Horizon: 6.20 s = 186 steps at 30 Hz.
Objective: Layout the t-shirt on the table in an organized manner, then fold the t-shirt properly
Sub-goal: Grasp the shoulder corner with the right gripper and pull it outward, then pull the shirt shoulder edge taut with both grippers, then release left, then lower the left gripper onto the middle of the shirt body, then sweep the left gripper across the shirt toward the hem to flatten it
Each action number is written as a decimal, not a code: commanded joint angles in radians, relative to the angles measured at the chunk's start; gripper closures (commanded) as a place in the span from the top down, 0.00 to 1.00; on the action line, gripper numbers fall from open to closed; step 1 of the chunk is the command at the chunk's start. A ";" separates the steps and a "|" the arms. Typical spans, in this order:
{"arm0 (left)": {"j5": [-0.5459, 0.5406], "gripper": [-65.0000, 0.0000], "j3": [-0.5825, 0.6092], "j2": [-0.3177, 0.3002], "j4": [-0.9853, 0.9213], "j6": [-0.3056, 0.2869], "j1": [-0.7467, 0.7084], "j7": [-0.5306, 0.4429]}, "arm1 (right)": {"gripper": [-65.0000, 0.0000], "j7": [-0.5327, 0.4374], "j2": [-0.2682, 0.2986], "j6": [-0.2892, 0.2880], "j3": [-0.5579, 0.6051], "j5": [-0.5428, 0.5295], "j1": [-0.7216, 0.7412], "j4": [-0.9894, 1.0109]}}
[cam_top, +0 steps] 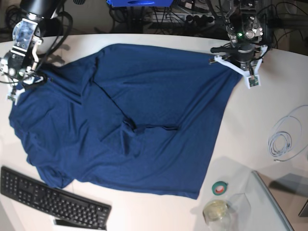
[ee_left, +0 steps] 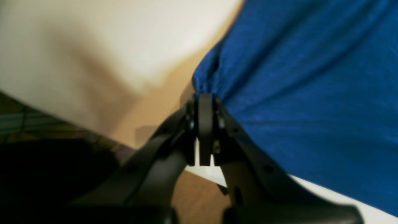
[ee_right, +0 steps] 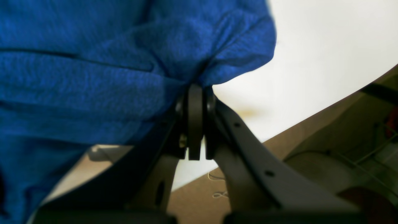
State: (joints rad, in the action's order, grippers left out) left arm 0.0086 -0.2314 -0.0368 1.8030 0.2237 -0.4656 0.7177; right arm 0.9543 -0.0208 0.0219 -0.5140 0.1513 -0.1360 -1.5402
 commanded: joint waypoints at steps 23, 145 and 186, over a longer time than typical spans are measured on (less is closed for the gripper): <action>0.017 0.00 -0.056 -0.022 0.022 0.007 -0.043 -0.017 | 0.24 -0.051 0.051 0.005 -0.051 -0.051 -0.032 0.088; 0.684 0.53 0.663 -0.008 -0.563 -0.501 0.658 0.130 | 0.53 -0.332 0.175 -0.486 0.019 -0.726 -0.320 -0.171; 0.683 0.00 0.659 0.082 -0.668 -0.502 0.743 0.127 | 0.53 -0.332 0.175 -0.486 0.019 -0.726 -0.317 -0.171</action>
State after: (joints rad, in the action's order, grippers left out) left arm 0.6807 0.4286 0.0368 1.1160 -0.2878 0.2573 0.8486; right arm 0.6392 0.1429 -0.4603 -0.4889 -0.5583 -0.4576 -1.6978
